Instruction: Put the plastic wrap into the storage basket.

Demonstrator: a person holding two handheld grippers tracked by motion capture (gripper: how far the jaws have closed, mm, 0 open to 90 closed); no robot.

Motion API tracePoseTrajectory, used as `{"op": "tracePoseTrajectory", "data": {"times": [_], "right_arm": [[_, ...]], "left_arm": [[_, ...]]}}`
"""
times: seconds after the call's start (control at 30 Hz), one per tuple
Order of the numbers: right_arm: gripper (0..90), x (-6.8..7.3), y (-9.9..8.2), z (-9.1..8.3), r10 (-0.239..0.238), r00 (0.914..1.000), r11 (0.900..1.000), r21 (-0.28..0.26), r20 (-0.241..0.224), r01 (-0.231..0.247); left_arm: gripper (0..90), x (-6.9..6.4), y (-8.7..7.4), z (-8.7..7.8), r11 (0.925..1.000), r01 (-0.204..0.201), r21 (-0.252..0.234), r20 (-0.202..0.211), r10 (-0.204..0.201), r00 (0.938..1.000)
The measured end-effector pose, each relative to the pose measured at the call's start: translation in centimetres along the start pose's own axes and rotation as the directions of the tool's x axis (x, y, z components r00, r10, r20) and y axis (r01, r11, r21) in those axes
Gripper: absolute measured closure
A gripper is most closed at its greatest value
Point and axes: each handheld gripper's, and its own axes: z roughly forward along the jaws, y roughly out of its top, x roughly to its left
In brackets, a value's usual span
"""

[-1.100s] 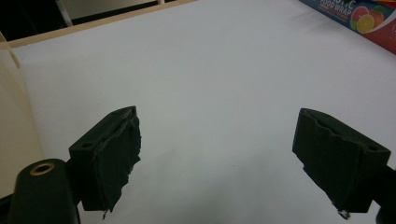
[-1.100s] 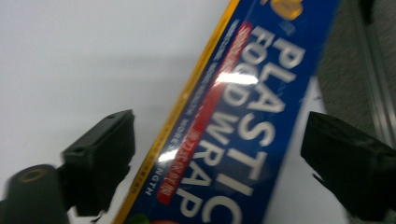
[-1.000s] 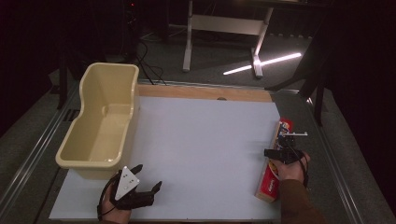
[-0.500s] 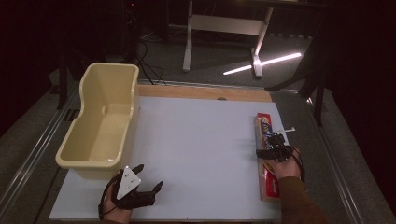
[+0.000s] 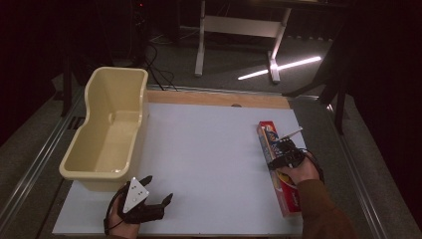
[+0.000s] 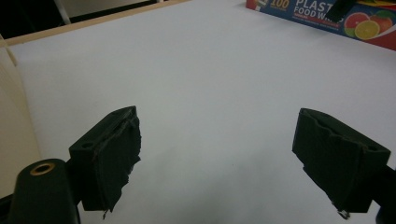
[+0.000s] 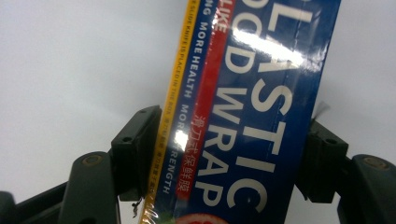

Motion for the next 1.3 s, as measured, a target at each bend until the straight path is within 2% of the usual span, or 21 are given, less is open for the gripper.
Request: {"op": "tracePoseTrajectory", "data": {"times": [0.2, 0.27, 0.3, 0.43, 0.57, 0.7, 0.77, 0.93, 1.13, 1.3], "right_arm": [[34.2, -0.2, 0.6, 0.2, 0.040, 0.9990, 0.9968, 0.071, -0.020, -0.038], [35.6, -0.3, 0.9, 0.3, 0.061, 0.9980, 0.9929, 0.103, -0.018, -0.059], [36.4, -0.3, 1.0, 0.3, 0.092, 0.9956, 0.9880, 0.126, -0.018, -0.089], [39.9, -0.2, 1.3, 0.1, 0.113, 0.9936, 0.9814, 0.156, 0.000, -0.112], [41.9, -0.3, 1.2, 0.0, 0.134, 0.9910, 0.9809, 0.144, -0.009, -0.131], [42.2, -0.2, 1.1, 0.0, 0.136, 0.9903, 0.9830, 0.129, -0.030, -0.131], [42.2, 0.1, 1.2, -0.2, 0.137, 0.9883, 0.9842, 0.122, -0.067, -0.128], [42.2, 1.0, 1.6, -0.6, 0.122, 0.9871, 0.9885, 0.102, -0.103, -0.112], [42.2, 2.4, 2.3, -1.3, 0.111, 0.9765, 0.9923, 0.074, -0.184, -0.099], [42.2, 3.9, 3.0, -1.7, 0.097, 0.9621, 0.9951, 0.042, -0.255, -0.089]], "left_arm": [[15.3, 0.0, 0.0, 0.0, 1.0000, -0.002, 0.000, 0.001, 0.002, 1.0000], [15.3, 0.0, 0.0, 0.0, 1.0000, -0.002, 0.001, 0.000, 0.002, 1.0000], [15.3, 0.0, 0.0, 0.0, 1.0000, -0.002, 0.001, 0.000, 0.002, 1.0000], [15.3, 0.0, 0.0, 0.0, 1.0000, 0.001, 0.000, -0.001, -0.001, 1.0000], [15.3, 0.0, 0.0, 0.0, 1.0000, -0.001, 0.000, -0.001, 0.001, 1.0000], [15.3, 0.0, 0.0, 0.1, 1.0000, -0.002, 0.003, -0.001, 0.002, 1.0000], [15.3, 0.0, 0.0, 0.1, 1.0000, -0.003, 0.002, -0.002, 0.003, 1.0000], [15.3, 0.0, 0.0, 0.0, 1.0000, 0.000, 0.000, -0.004, 0.000, 1.0000], [15.3, 0.0, 0.0, 0.0, 1.0000, 0.003, -0.004, -0.004, -0.003, 1.0000], [15.3, 0.0, 0.0, -0.1, 1.0000, 0.002, -0.005, -0.004, -0.002, 1.0000]]}}
